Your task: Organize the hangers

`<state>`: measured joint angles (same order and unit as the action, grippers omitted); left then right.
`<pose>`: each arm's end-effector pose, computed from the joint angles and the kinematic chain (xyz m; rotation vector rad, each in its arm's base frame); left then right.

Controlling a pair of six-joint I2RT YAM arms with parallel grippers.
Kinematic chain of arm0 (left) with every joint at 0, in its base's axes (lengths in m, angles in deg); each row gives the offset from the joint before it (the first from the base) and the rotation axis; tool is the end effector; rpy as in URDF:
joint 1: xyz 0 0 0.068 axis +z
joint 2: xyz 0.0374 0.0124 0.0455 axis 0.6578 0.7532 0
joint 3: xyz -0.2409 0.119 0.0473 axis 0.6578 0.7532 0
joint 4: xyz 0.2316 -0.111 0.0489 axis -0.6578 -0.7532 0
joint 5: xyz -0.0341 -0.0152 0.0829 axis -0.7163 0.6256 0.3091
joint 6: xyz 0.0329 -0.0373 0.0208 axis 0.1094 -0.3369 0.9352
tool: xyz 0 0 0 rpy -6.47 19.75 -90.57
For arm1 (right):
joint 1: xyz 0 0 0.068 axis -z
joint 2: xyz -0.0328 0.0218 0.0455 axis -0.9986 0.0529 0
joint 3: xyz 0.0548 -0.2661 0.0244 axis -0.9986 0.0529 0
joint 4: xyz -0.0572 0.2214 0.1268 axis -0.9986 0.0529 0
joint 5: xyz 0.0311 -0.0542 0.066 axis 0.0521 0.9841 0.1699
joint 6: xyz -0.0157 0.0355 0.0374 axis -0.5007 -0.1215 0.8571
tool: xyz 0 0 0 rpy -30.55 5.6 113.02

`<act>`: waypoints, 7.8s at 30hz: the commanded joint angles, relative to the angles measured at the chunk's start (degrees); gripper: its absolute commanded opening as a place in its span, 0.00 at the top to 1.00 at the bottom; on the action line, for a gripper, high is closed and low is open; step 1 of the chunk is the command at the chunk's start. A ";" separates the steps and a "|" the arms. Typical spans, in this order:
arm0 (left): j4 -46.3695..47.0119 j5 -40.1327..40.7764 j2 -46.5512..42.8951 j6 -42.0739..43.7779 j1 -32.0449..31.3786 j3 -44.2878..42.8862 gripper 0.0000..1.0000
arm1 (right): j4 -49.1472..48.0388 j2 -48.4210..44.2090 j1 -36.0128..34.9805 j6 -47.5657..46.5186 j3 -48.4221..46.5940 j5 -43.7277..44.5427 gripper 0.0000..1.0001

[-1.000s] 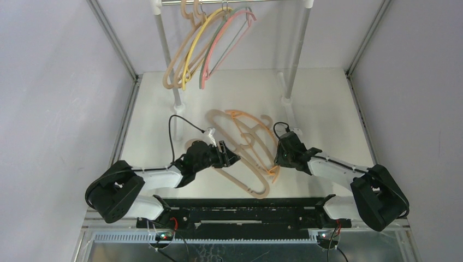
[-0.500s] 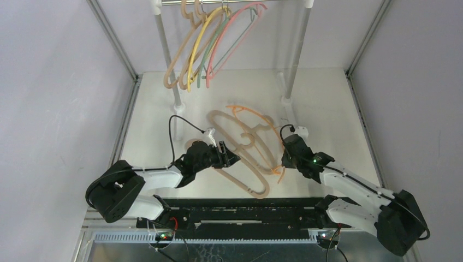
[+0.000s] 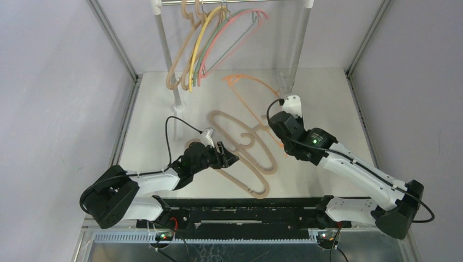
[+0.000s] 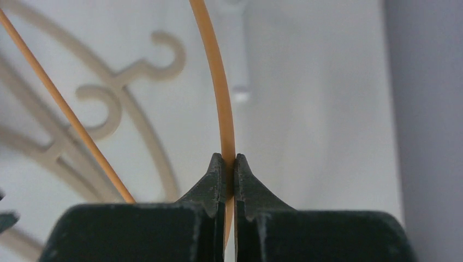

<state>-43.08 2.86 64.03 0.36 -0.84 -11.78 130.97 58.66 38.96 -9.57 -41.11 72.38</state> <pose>0.1748 -0.1636 0.1588 0.0131 2.1563 -1.0894 0.1627 0.1446 0.3306 -0.2003 2.1554 -0.2390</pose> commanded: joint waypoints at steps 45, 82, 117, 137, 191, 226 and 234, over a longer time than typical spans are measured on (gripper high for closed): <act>-1.05 1.27 -3.77 1.28 0.31 1.73 0.37 | -45.99 13.66 4.79 -60.20 -12.25 28.28 1.00; 1.07 -0.02 -0.57 1.35 0.45 1.05 0.37 | -81.41 16.46 10.00 -96.76 -17.83 31.04 1.00; 1.29 -2.00 -2.98 2.76 4.27 3.20 0.37 | -86.67 33.16 9.36 -107.44 -29.28 29.34 1.00; -18.14 4.74 -8.40 12.66 4.36 -4.46 0.20 | -45.49 11.78 1.34 -56.70 -16.90 21.34 0.04; -17.26 10.82 -4.01 20.98 23.57 -57.88 1.00 | -11.90 -19.82 -16.51 -11.81 5.48 7.52 0.05; -13.42 27.83 27.03 45.41 19.39 -87.00 1.00 | -13.07 -12.20 -4.13 -12.78 5.55 -7.69 0.08; -13.75 27.20 25.92 47.40 18.33 -85.03 1.00 | -14.62 -10.62 -2.12 -13.27 5.99 -9.85 0.09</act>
<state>-58.10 30.88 92.59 45.91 18.06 -96.98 119.93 47.86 36.10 -22.27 -35.63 64.07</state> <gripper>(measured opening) 0.003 0.915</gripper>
